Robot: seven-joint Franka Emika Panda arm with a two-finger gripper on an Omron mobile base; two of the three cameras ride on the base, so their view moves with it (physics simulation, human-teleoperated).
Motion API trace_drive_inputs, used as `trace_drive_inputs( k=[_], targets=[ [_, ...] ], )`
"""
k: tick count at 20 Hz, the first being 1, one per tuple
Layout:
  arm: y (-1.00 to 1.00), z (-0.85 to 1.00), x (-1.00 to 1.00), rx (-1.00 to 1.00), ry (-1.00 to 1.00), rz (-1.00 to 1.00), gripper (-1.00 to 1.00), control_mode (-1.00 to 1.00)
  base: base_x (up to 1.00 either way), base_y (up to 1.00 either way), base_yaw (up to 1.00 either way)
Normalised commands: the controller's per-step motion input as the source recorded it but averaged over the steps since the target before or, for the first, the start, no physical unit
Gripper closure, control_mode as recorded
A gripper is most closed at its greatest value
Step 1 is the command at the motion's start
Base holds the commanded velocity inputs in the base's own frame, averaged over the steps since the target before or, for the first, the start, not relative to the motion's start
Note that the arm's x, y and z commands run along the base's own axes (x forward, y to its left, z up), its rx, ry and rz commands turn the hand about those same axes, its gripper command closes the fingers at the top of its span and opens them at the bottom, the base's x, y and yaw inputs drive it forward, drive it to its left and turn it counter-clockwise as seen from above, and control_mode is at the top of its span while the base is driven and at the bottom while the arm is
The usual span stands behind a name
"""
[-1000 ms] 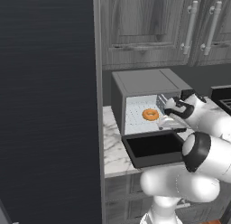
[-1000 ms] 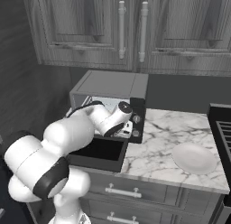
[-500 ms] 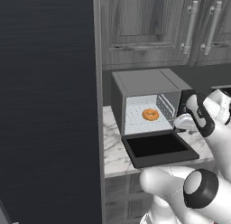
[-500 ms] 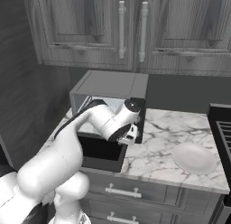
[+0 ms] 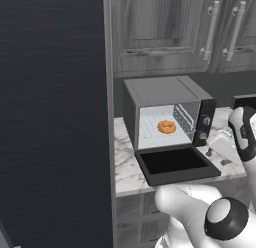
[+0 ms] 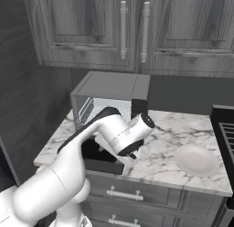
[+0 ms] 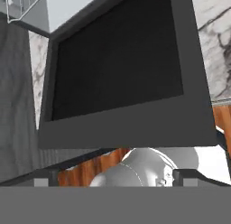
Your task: Pick up the bagel from the plate, place it on the toaster oven rack, close the door, and set the timer.
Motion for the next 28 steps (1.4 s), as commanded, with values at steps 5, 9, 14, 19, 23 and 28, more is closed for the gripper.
trace_drive_inputs(
  k=[5, 9, 14, 19, 23, 28],
  targets=[
    [-0.02, -0.15, -0.58, 0.27, 0.10, -0.16, -1.00, -1.00, 0.00, 0.00, 0.00],
    [-0.05, -0.14, -0.53, 0.20, 0.04, -0.16, -1.00, -1.00, 0.00, 0.00, 0.00],
    [0.00, -0.19, -0.30, 0.09, 0.00, -0.13, -1.00, -1.00, 0.00, 0.00, 0.00],
    [0.00, -0.10, 0.02, 0.00, -0.08, -0.06, -1.00, -1.00, 0.00, 0.00, 0.00],
    [0.00, -0.03, 0.19, 0.00, -0.11, -0.02, -1.00, -1.00, 0.00, 0.00, 0.00],
    [0.00, -0.06, 0.20, 0.00, -0.11, 0.00, -1.00, -1.00, 0.00, 0.00, 0.00]
  ],
)
